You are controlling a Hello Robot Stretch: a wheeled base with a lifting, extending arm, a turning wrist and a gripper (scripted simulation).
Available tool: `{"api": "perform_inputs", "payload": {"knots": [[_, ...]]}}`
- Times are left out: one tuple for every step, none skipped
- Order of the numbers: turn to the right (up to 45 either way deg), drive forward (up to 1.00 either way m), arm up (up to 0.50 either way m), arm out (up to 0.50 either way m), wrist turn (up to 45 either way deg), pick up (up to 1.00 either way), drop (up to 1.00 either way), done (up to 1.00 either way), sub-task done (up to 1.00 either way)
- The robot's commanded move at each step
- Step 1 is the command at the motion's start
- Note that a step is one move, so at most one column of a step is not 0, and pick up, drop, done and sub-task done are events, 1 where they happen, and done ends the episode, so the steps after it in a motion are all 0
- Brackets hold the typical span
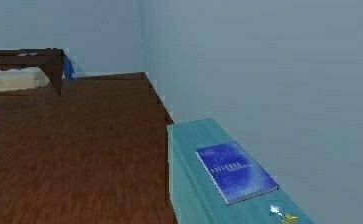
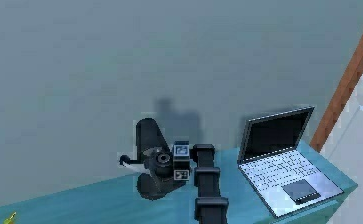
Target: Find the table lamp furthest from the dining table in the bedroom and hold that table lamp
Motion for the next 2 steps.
{"api": "perform_inputs", "payload": {"knots": [[0.0,0.0,0.0,0.0,0.0,1.0,0.0,0.0,0.0],[0.0,0.0,0.1,0.0,0.0,0.0,0.0,0.0,0.0]]}}
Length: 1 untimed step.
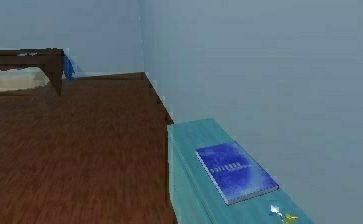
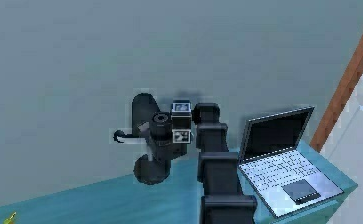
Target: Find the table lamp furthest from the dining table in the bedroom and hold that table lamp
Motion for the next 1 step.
{"api": "perform_inputs", "payload": {"knots": [[0.0,0.0,0.0,0.0,0.0,0.0,0.0,1.0,0.0]]}}
